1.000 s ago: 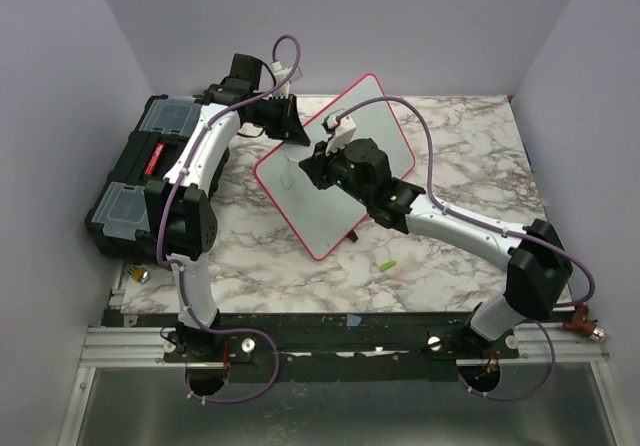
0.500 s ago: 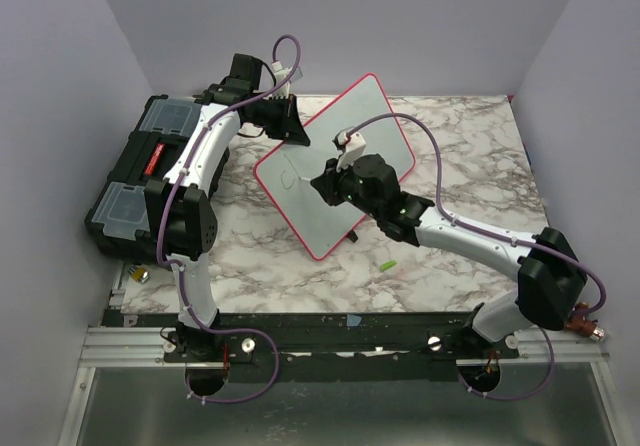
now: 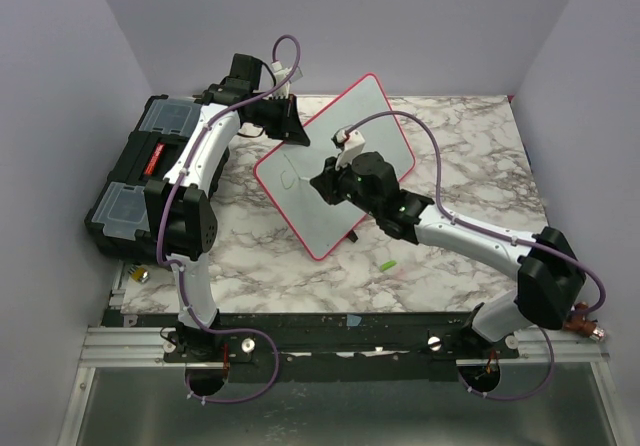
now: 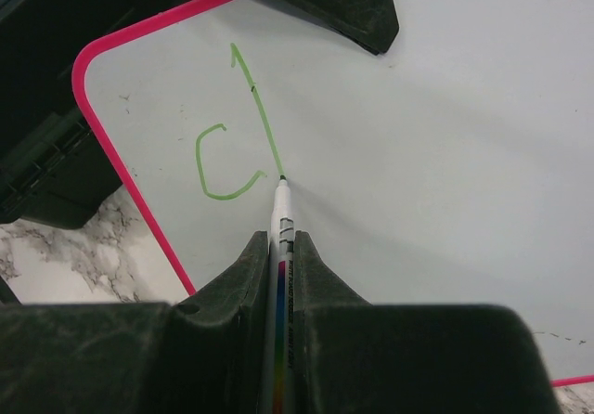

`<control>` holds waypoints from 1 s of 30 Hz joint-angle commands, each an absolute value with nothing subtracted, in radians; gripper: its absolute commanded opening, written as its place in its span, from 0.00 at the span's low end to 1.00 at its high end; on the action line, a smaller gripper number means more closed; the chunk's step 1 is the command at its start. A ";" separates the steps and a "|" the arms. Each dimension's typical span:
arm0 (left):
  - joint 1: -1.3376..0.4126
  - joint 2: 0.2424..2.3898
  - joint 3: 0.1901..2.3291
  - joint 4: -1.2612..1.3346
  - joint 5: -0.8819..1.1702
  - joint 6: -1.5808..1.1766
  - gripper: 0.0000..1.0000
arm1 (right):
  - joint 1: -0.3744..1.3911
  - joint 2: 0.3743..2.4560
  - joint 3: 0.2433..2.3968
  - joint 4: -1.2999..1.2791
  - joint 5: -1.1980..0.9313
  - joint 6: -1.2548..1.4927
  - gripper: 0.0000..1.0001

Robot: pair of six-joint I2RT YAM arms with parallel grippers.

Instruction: Write a sentence on the whiteboard

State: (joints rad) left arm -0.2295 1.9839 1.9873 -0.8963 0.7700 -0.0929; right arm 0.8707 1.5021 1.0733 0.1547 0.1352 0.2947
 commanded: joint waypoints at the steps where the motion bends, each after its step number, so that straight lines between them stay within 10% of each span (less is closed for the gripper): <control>1: -0.229 1.976 2.000 -0.873 0.598 -0.005 0.00 | 0.868 1.552 1.117 0.102 0.125 0.274 0.01; 30: -0.232 1.964 1.987 -0.876 0.594 -0.005 0.00 | 0.868 1.649 1.270 0.068 0.271 0.222 0.01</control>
State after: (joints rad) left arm -0.2295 1.9839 1.9873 -0.8989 0.7631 -0.0856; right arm 0.8711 1.5970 1.2514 0.1249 0.1795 0.2455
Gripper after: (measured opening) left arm 0.089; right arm 0.128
